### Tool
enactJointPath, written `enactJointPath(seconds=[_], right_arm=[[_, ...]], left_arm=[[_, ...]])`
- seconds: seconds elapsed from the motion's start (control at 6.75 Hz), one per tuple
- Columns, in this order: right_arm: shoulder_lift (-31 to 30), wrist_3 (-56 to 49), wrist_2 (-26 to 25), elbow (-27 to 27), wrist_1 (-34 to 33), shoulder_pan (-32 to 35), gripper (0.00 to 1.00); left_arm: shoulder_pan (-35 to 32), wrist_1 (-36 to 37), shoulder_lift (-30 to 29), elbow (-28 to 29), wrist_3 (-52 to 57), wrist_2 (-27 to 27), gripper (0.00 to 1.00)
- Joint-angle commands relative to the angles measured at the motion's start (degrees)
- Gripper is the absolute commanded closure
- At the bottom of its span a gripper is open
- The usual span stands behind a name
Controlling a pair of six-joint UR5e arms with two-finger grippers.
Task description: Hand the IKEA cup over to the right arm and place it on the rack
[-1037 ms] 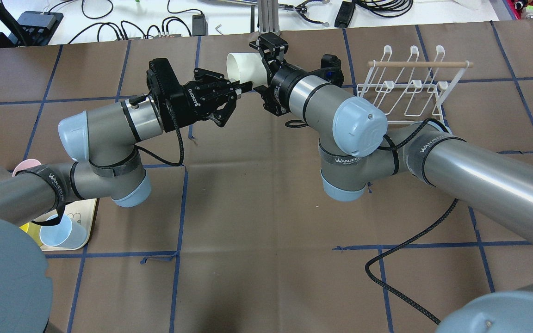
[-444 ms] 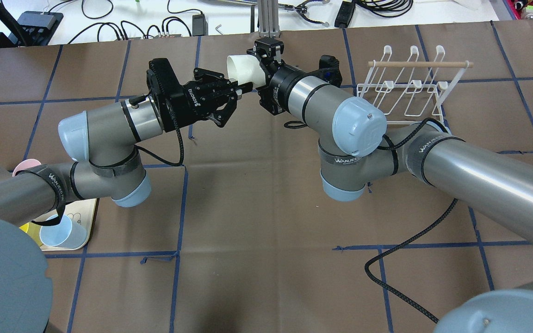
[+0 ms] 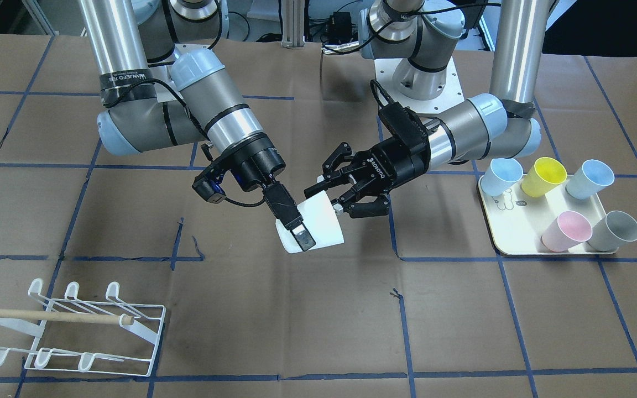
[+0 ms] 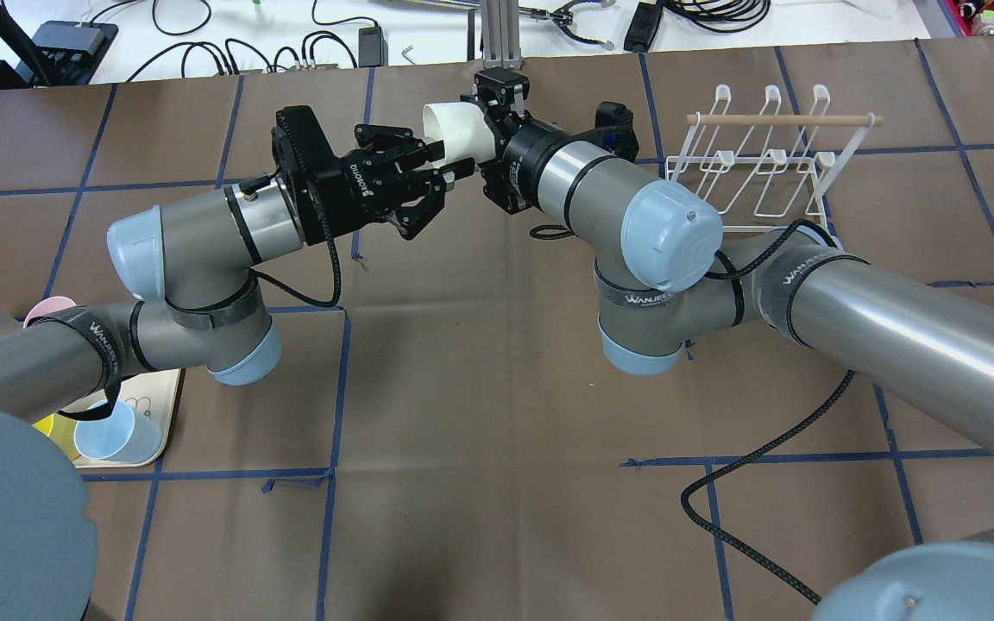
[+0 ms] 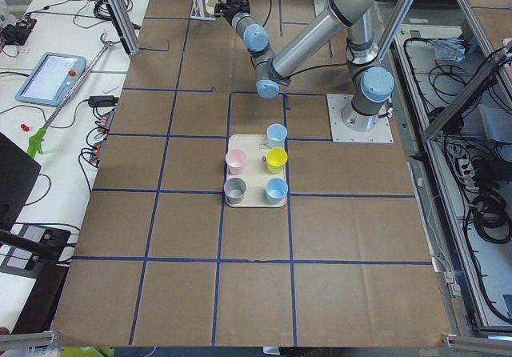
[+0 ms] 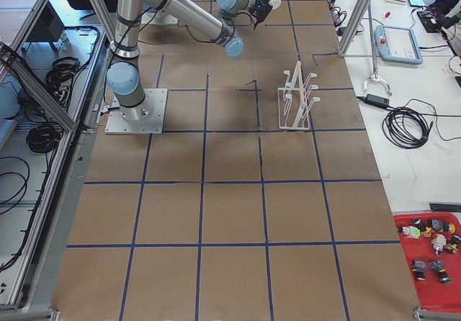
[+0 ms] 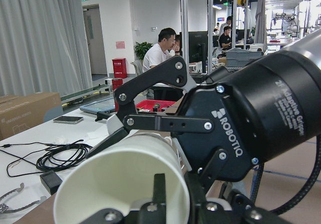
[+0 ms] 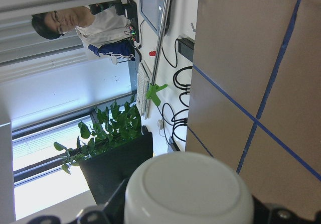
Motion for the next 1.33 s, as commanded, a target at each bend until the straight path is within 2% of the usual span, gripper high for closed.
enactJointPath(seconds=[0.0,0.15,0.44,0.74,0.89,1.04,1.19], right_arm=[[0.1,0.0,0.1,-0.1,0.1,0.0,0.54],[0.1,0.0,0.1,-0.1,0.1,0.0,0.57],[0.6,-0.7,0.2,-1.3,0.1,-1.1,0.71],[0.1,-3.8,0.1,-3.0,0.2,-6.6,0.87],[-0.3,-9.9,0.1,-3.0,0.3,-9.6,0.91],[-0.4,-14.7,0.3,-3.0,0.3,-13.2,0.91],[-0.5,-25.0,2.2,-3.0,0.3,-15.4,0.91]], left_arm=[[-0.1,0.1,0.1,0.0,-1.3,0.0,0.13],[0.0,0.1,0.5,0.0,-1.4,-0.1,0.09],[2.5,0.1,0.8,-0.3,-3.4,-0.2,0.04],[9.7,-0.1,1.1,-0.5,-5.5,-2.9,0.01],[10.5,-0.6,0.9,-0.2,-5.6,-2.1,0.01],[10.6,-2.0,0.9,0.2,-5.9,3.2,0.01],[10.1,-7.4,1.9,1.4,-6.0,14.5,0.02]])
